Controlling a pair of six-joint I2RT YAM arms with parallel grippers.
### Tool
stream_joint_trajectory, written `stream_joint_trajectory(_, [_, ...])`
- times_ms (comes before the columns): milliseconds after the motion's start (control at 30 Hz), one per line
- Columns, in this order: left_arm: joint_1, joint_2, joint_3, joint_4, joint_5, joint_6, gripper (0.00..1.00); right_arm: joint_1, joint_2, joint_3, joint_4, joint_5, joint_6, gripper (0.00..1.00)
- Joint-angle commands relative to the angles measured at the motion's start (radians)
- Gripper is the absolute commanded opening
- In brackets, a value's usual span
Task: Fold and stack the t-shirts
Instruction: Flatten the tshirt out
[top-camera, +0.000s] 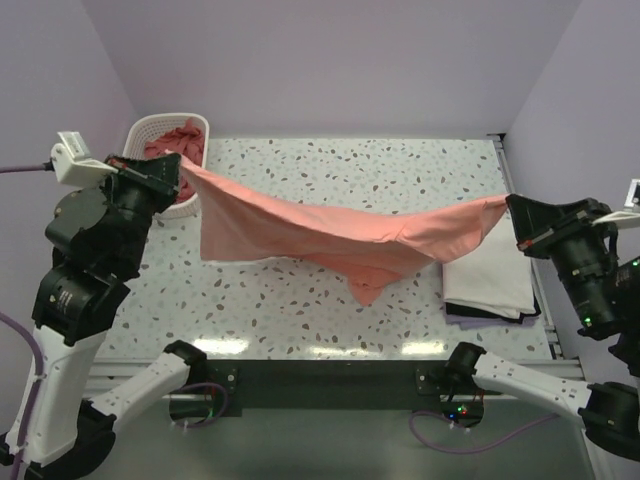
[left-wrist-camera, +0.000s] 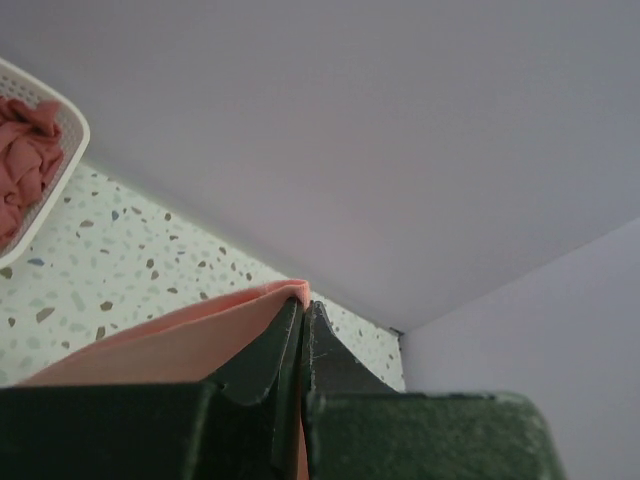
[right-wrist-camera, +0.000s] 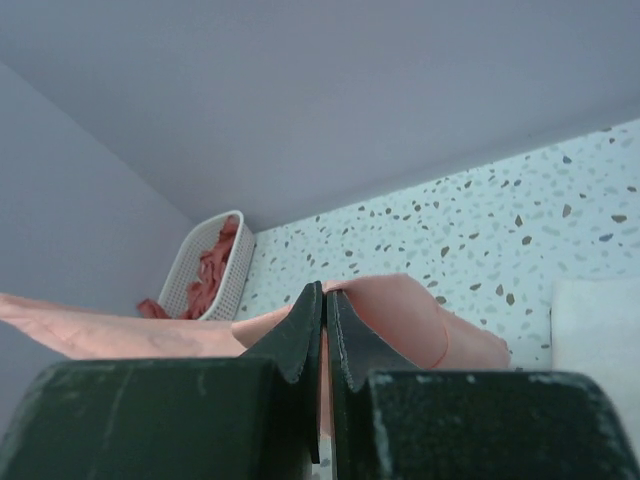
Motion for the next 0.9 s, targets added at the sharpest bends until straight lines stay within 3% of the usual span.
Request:
stream_joint_trajectory(0, [0.009,0.041,0.095,0.008,-0.041,0.050,0.00,0.001,0.052,0.050,0.077,-0.007,-0.112,0.00])
stream_joint_trajectory(133, [0.009,0.139,0.133,0.066,-0.080,0.101,0.00,0.001,0.206,0.079,0.190,-0.039,-0.190,0.00])
stream_joint_trajectory(267, [0.038,0.299,0.129,0.153,-0.025,0.115,0.00,-0.014,0.407,0.126,0.264,-0.048,-0.257,0.00])
stream_joint_trajectory(300, [0.076,0.324,0.118,0.214,0.001,0.116,0.00,-0.046,0.452,0.142,0.272,-0.162,-0.254,0.00])
stream_joint_trajectory(400, [0.182,0.436,0.081,0.349,0.145,0.090,0.00,-0.444,0.601,0.177,0.321,-0.535,-0.104,0.00])
stream_joint_trajectory(433, [0.207,0.474,0.089,0.385,0.214,0.078,0.00,-0.480,0.641,0.203,0.348,-0.632,-0.089,0.00])
stream_joint_trajectory(500, [0.261,0.594,0.106,0.508,0.271,0.078,0.00,-0.523,0.781,0.254,0.434,-0.686,-0.096,0.00])
stream_joint_trajectory(600, [0.322,0.798,0.243,0.612,0.398,0.072,0.00,-0.617,1.022,0.446,0.526,-0.837,-0.025,0.00])
stream_joint_trajectory(633, [0.337,0.859,0.314,0.610,0.485,0.064,0.00,-0.657,1.084,0.607,0.534,-0.866,0.017,0.00])
stream_joint_trajectory(767, [0.402,1.201,0.930,0.502,0.656,0.035,0.00,-0.721,1.345,1.069,0.511,-0.938,0.083,0.00])
stream_joint_trajectory(833, [0.442,1.252,1.093,0.500,0.719,-0.009,0.00,-0.764,1.318,1.102,0.546,-0.935,0.132,0.00])
stream_joint_trajectory(867, [0.446,1.222,1.068,0.538,0.738,-0.034,0.00,-0.777,1.272,1.044,0.621,-0.929,0.141,0.00])
